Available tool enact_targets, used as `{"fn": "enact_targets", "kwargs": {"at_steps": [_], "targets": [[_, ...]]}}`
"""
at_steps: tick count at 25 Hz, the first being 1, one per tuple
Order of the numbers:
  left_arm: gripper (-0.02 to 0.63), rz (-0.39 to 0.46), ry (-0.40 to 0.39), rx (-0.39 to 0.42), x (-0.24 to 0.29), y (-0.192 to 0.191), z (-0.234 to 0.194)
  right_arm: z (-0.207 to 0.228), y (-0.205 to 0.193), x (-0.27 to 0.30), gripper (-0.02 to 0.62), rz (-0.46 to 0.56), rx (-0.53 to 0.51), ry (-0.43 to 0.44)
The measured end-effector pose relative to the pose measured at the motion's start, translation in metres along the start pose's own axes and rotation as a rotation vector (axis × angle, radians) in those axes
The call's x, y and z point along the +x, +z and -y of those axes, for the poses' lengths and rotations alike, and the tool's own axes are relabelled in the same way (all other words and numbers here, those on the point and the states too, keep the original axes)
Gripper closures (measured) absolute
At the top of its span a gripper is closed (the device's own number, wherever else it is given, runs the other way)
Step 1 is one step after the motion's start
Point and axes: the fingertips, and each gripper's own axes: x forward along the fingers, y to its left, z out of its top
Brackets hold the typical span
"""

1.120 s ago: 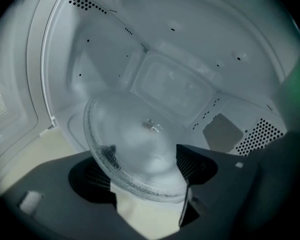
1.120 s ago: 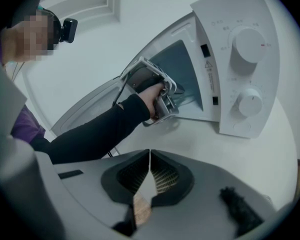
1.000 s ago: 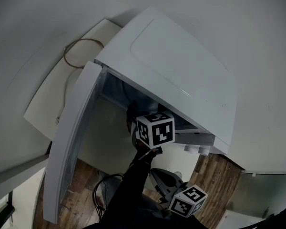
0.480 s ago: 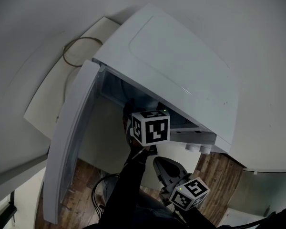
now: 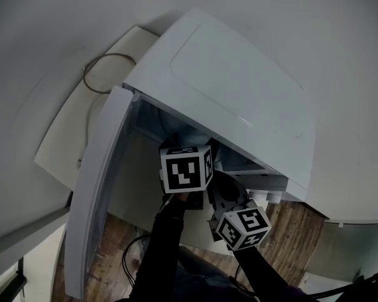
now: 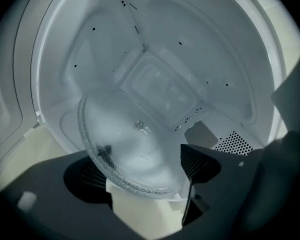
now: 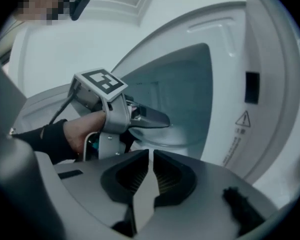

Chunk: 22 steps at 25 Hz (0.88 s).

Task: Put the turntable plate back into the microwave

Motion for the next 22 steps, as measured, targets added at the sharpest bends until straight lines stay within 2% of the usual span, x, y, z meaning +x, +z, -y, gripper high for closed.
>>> {"fn": "enact_targets", "kwargs": {"at_steps": [2, 4, 6, 11, 14, 22], "targets": [[0.176, -0.005, -0.031, -0.024, -0.002, 0.002, 0.000, -0.001, 0.007, 0.004, 0.572, 0.031, -0.040, -0.027], [0.178, -0.011, -0.051, -0.037, -0.003, 0.003, 0.000, -0.002, 0.008, 0.009, 0.518, 0.031, -0.011, -0.029], [0.178, -0.016, -0.062, -0.041, -0.003, 0.003, 0.000, -0.001, 0.007, 0.016, 0.503, 0.022, -0.004, -0.037], [0.179, -0.029, -0.075, -0.043, -0.004, 0.003, 0.000, -0.004, 0.019, 0.028, 0.503, 0.082, -0.181, -0.066], [0.179, -0.045, -0.094, -0.055, -0.007, 0.002, 0.001, -0.002, 0.021, 0.034, 0.503, 0.077, -0.237, -0.077], [0.185, -0.091, -0.191, -0.071, -0.015, -0.007, 0.008, 0.013, 0.019, 0.044, 0.505, 0.067, -0.223, -0.130]]}}
